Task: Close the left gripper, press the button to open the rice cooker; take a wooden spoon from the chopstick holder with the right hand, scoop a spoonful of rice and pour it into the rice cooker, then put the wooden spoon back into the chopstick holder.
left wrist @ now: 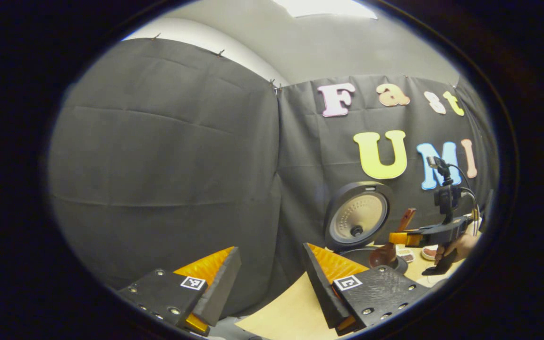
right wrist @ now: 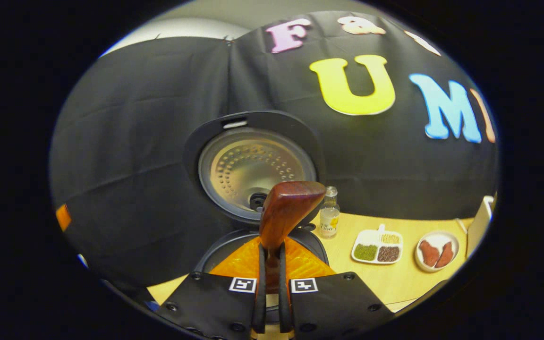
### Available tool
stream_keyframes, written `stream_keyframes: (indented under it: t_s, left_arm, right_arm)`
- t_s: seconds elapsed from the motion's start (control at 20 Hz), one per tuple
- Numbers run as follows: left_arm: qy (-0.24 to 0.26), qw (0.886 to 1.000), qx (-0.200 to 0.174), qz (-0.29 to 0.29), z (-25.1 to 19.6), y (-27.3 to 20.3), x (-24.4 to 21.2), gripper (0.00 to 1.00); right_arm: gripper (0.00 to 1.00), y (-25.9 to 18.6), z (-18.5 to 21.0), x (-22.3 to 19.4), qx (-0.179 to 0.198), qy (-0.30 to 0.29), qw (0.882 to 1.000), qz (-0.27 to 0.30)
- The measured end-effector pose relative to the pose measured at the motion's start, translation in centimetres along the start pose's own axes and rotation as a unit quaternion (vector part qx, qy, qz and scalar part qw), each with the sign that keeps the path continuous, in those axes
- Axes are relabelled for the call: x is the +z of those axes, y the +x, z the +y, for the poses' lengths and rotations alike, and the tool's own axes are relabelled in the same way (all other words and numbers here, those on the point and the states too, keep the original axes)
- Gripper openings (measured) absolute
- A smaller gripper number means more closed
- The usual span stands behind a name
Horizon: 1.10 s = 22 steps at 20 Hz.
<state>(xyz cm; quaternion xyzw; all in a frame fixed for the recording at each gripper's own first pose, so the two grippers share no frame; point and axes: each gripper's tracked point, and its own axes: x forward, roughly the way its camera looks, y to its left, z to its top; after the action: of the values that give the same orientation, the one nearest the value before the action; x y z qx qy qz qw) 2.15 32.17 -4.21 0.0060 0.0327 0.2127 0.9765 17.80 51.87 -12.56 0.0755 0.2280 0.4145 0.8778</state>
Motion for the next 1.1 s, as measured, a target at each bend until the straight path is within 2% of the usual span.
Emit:
stream_keyframes:
  t_s: [0.25,0.4,0.5,0.55,0.6,0.65,0.85,0.9,1.1]
  left_arm:
    - [-0.002,1.000,-0.021,-0.007,-2.6,0.4,0.9,0.80]
    - [-0.003,0.999,-0.036,-0.012,-4.6,0.4,1.2,0.80]
    - [-0.006,0.999,-0.048,-0.014,-5.9,0.5,1.6,0.80]
    - [-0.007,0.998,-0.055,-0.015,-6.7,0.5,1.7,0.80]
    - [-0.009,0.998,-0.061,-0.016,-7.5,0.5,1.8,0.80]
    - [-0.011,0.998,-0.068,-0.017,-8.3,0.6,1.9,0.80]
    - [-0.016,0.995,-0.093,-0.024,-11.6,0.4,2.9,0.80]
    - [-0.018,0.995,-0.100,-0.026,-12.3,0.4,3.0,0.80]
    - [-0.025,0.992,-0.119,-0.032,-15.0,0.0,3.9,0.80]
  right_arm:
    - [0.12,-1.5,-2.6,1.9,0.013,0.132,0.991,-0.016]
    - [0.13,-3.1,-4.7,3.3,0.009,0.182,0.983,-0.032]
    - [0.09,-4.9,-6.3,4.1,-0.005,0.192,0.980,-0.046]
    - [0.13,-6.1,-7.4,4.5,-0.013,0.192,0.980,-0.052]
    - [0.09,-7.2,-8.3,4.9,-0.020,0.194,0.979,-0.058]
    - [0.12,-8.3,-9.2,5.2,-0.027,0.196,0.978,-0.064]
    - [0.12,-12.5,-14.1,5.7,-0.067,0.199,0.974,-0.082]
    - [0.09,-13.6,-15.2,5.8,-0.077,0.200,0.973,-0.087]
    - [0.12,-17.8,-19.6,5.7,-0.116,0.204,0.967,-0.101]
